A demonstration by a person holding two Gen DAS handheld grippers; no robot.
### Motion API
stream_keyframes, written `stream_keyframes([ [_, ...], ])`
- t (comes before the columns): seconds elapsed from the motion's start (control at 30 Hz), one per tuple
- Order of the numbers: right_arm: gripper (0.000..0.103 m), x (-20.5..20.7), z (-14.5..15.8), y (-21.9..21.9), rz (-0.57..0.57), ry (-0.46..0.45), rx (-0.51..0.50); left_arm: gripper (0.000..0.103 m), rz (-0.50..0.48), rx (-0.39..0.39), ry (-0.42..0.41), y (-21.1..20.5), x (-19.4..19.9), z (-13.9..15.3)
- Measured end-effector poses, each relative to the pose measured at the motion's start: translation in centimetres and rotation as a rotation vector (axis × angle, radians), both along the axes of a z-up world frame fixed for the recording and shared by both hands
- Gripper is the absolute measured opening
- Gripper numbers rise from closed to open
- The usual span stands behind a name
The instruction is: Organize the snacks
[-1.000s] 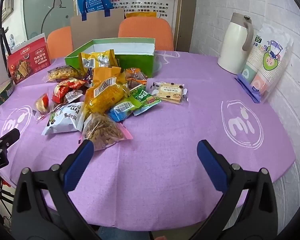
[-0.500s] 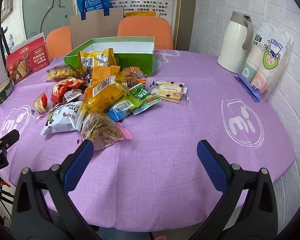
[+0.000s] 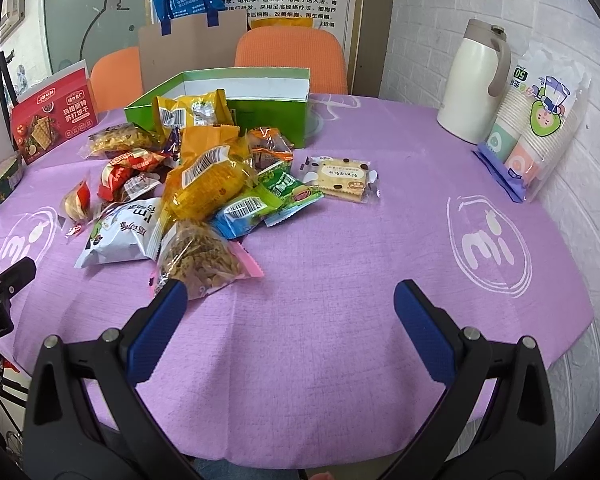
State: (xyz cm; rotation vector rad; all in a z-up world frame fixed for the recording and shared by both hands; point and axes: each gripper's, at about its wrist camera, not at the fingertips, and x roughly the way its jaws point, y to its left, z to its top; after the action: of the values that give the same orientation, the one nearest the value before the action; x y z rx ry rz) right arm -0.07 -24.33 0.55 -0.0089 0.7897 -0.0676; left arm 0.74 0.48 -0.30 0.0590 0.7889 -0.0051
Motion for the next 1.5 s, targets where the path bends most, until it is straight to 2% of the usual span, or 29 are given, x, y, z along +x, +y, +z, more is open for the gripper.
stream_keyframes([
  [0.43,0.103,1.2,-0.3,0.3,0.033,0.006,-0.008,0.103,-0.008,0.009,0.007,-0.7,1.1,-0.1],
  [0.5,0.103,1.1,-0.4,0.2,0.056,-0.012,0.001,0.103,-0.022,-0.016,0.017,-0.6,1.4,-0.2],
  [0.63,0.103,1.1,-0.3,0.1,0.187,-0.054,0.072,0.103,-0.066,-0.075,0.031,0.1,2.1,0.0],
  [0.8,0.103,3.0,-0.9,1.5,0.307,0.027,0.102,0.103,-0.099,-0.116,0.03,0.6,3.1,0.5],
  [0.93,0.103,5.5,-2.7,3.0,0.378,0.098,0.146,0.102,-0.148,-0.136,0.053,0.3,2.9,0.3],
  [1.0,0.102,6.4,-3.5,3.4,0.375,0.107,0.13,0.101,-0.17,-0.134,0.062,0.1,2.8,0.2],
  [1.07,0.09,6.7,-4.0,3.4,0.363,0.122,0.121,0.101,-0.205,-0.14,0.072,-0.5,3.2,0.2],
  [1.1,0.074,6.8,-4.3,3.0,0.368,0.136,0.145,0.1,-0.229,-0.149,0.078,-1.0,3.6,0.2],
  [1.17,0.068,6.6,-4.5,1.7,0.363,0.148,0.203,0.093,-0.273,-0.163,0.09,-2.2,4.6,0.3],
  [1.2,0.066,6.2,-4.5,1.2,0.354,0.147,0.194,0.088,-0.297,-0.168,0.098,-2.9,5.2,0.2],
  [1.3,0.067,5.2,-4.4,-1.0,0.3,0.131,0.167,0.087,-0.353,-0.175,0.12,-5.0,7.3,-0.3],
  [1.33,0.072,5.0,-4.3,-1.7,0.287,0.135,0.166,0.087,-0.361,-0.178,0.135,-5.5,8.0,-0.7],
  [1.4,0.077,4.6,-4.1,-2.6,0.263,0.126,0.147,0.087,-0.369,-0.19,0.182,-6.4,9.3,-1.6],
  [1.5,0.078,4.1,-3.4,-2.9,0.261,0.103,0.132,0.087,-0.358,-0.181,0.2,-6.9,9.9,-2.9],
])
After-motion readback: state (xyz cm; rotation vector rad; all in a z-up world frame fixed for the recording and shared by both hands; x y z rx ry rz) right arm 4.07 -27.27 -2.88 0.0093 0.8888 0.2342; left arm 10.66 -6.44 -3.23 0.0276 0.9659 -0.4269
